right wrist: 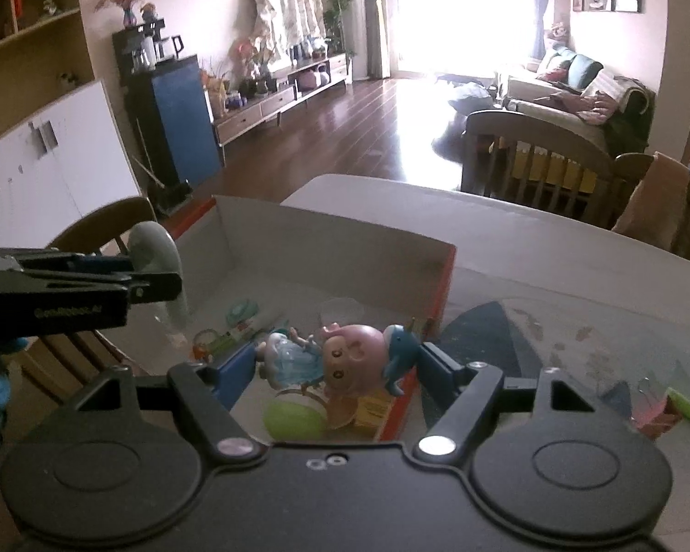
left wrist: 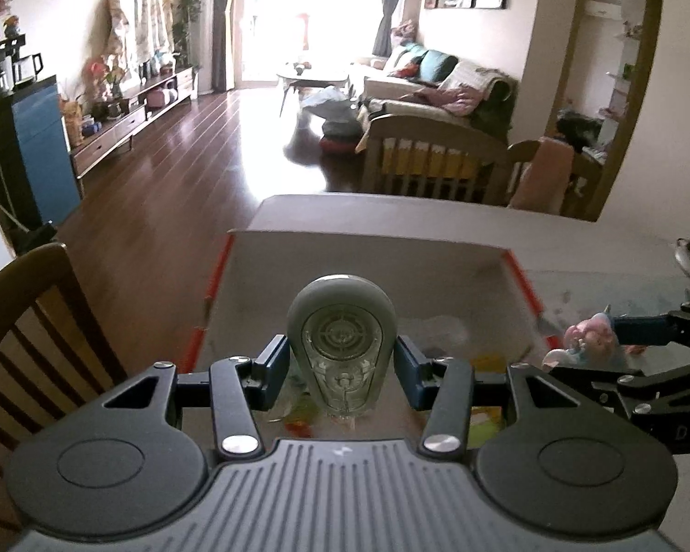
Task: Organize rigid objects
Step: 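Carry the tape dispenser and pig figure over the shoebox with both tools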
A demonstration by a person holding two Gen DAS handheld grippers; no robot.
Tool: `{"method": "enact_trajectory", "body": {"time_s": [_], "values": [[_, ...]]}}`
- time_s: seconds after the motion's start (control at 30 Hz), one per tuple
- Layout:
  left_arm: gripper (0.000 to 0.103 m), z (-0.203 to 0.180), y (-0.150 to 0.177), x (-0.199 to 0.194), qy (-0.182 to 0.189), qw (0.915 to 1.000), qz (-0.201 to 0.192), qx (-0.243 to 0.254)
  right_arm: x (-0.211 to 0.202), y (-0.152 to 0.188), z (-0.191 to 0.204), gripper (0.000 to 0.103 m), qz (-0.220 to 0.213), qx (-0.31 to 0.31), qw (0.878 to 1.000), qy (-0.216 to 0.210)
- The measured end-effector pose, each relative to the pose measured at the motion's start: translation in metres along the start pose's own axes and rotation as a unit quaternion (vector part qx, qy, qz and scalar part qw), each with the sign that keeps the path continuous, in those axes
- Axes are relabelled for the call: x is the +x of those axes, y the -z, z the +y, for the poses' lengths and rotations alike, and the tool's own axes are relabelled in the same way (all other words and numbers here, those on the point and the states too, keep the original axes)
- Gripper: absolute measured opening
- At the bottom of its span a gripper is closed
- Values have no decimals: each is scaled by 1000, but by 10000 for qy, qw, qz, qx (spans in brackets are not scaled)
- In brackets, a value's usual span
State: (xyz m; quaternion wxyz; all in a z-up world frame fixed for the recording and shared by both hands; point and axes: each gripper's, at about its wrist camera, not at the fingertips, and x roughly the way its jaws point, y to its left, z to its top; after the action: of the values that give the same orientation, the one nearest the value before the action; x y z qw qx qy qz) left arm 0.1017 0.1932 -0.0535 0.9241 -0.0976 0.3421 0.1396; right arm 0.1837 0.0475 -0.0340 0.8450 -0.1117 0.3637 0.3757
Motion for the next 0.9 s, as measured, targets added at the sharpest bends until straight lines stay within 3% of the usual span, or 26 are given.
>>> {"method": "enact_trajectory", "body": {"time_s": [0.37, 0.9], "values": [[49, 32, 11, 36, -229, 9991, 352, -10, 49, 0, 26, 76, 318, -360, 9987, 183], [49, 31, 7, 81, -329, 9967, 684, 283, 89, -3, 34, 76, 639, -746, 9946, 331]]}}
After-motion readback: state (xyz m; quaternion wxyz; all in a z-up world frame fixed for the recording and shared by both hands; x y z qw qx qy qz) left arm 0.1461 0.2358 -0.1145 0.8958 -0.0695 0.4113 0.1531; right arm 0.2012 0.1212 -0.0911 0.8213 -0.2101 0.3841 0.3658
